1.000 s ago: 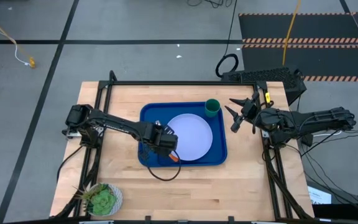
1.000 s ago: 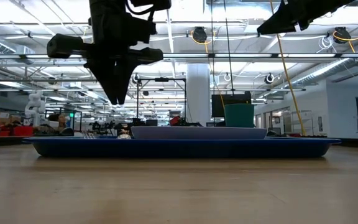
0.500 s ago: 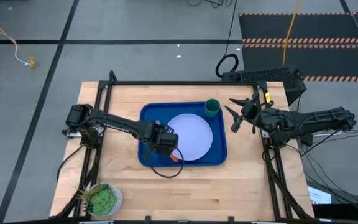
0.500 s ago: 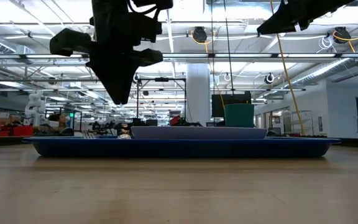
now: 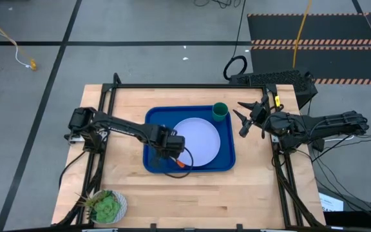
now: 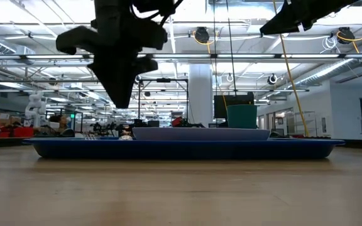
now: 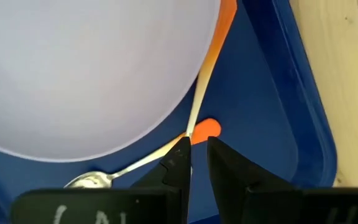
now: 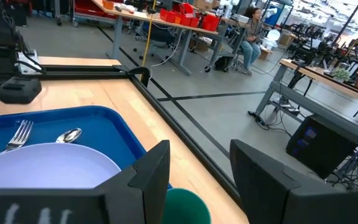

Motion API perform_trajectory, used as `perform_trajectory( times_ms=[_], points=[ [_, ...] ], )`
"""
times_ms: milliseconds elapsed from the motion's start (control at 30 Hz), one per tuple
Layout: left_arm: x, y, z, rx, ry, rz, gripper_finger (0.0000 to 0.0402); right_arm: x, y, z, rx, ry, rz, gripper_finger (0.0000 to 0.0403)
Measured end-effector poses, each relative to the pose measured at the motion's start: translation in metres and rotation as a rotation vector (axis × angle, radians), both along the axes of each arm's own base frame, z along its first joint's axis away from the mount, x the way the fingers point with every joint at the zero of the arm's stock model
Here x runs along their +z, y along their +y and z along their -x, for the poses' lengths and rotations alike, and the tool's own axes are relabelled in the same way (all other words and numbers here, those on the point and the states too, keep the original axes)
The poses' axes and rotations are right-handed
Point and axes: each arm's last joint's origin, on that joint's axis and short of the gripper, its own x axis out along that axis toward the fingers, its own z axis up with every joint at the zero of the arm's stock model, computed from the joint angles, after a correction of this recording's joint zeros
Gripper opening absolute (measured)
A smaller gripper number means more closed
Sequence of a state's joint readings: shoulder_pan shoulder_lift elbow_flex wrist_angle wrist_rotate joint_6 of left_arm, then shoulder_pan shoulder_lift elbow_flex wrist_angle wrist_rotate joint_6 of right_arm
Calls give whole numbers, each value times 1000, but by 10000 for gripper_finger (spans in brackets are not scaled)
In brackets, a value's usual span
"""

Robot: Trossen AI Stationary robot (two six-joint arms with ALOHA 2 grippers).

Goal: Pick and place plate/cup/fork/spoon on tray
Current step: Put the orange fork to the left of the orange spoon on the blue serving tray

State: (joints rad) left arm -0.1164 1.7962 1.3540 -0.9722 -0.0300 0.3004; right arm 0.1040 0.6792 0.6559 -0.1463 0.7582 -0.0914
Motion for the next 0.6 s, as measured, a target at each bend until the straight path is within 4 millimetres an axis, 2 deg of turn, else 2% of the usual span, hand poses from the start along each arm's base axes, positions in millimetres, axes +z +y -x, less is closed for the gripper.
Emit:
perform_trajectory(
  times_ms=[167, 400, 600],
  points=[
    [-18, -6, 7, -31, 9, -53, 55, 0, 0, 0, 0, 0, 0, 160],
    [-24, -11, 12, -51, 39, -55, 6, 0, 0, 0, 0, 0, 0, 160],
    [-30, -12, 13, -32, 36, -25, 28, 0, 0, 0, 0, 0, 0, 160]
  ],
)
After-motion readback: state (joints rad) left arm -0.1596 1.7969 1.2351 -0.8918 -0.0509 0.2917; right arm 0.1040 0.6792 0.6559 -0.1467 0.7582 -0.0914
